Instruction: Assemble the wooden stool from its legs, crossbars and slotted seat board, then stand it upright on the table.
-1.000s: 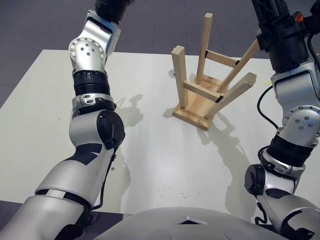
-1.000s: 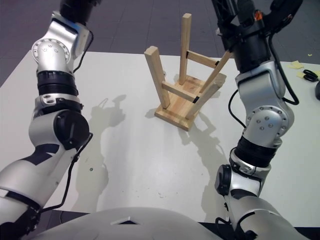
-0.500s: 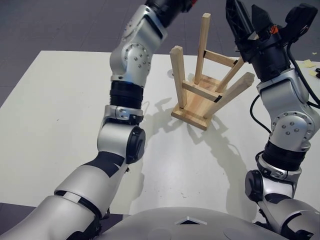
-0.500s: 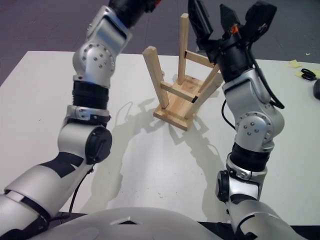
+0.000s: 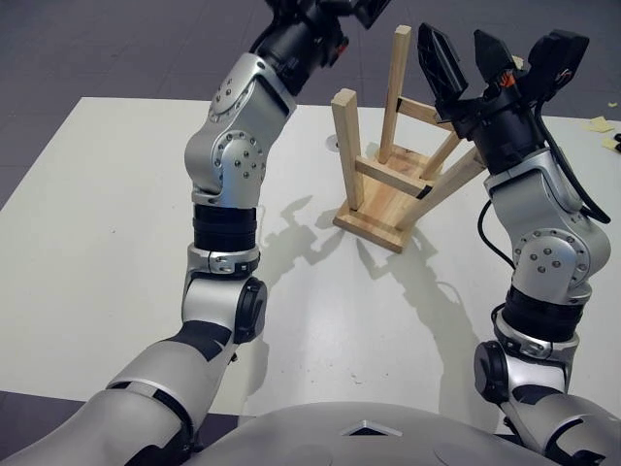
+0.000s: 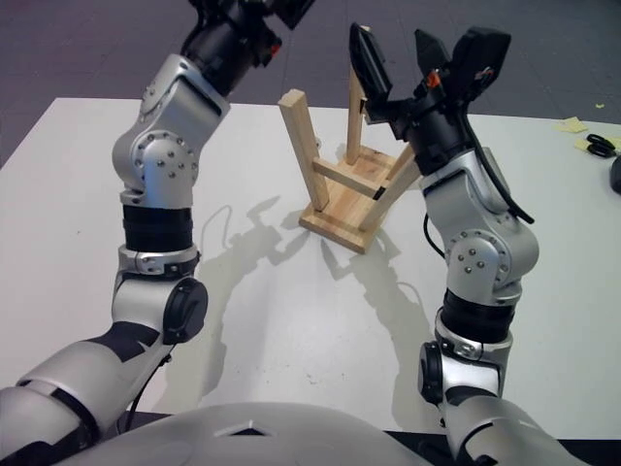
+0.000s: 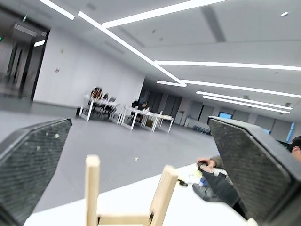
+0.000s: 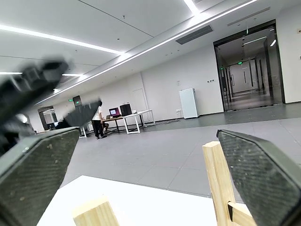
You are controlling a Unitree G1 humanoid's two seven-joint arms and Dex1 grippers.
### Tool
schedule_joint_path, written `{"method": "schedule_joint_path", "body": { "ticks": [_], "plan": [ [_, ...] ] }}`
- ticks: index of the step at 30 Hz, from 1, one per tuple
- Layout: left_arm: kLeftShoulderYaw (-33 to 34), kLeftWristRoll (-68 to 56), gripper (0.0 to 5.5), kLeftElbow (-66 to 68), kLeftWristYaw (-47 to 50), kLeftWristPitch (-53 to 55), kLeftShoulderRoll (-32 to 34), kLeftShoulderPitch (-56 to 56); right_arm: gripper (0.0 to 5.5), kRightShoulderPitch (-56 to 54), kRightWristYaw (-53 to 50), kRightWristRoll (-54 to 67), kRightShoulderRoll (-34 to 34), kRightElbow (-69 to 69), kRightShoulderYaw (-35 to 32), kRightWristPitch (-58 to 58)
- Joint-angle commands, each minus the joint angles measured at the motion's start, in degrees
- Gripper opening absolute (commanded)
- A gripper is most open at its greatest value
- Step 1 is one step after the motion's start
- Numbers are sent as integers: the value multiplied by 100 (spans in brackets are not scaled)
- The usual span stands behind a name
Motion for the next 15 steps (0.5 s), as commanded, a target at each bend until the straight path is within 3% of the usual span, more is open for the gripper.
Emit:
{"method": "schedule_joint_path", "body": {
  "ticks": [1, 15],
  "plan": [
    [-78, 171, 538, 230, 14, -114, 45, -29, 540, 40, -21, -54, 37, -63, -78, -21],
    [-4, 239, 538, 1451, -503, -774, 44, -910, 540, -63, 13, -35, 111, 2, -152, 12]
  ]
}}
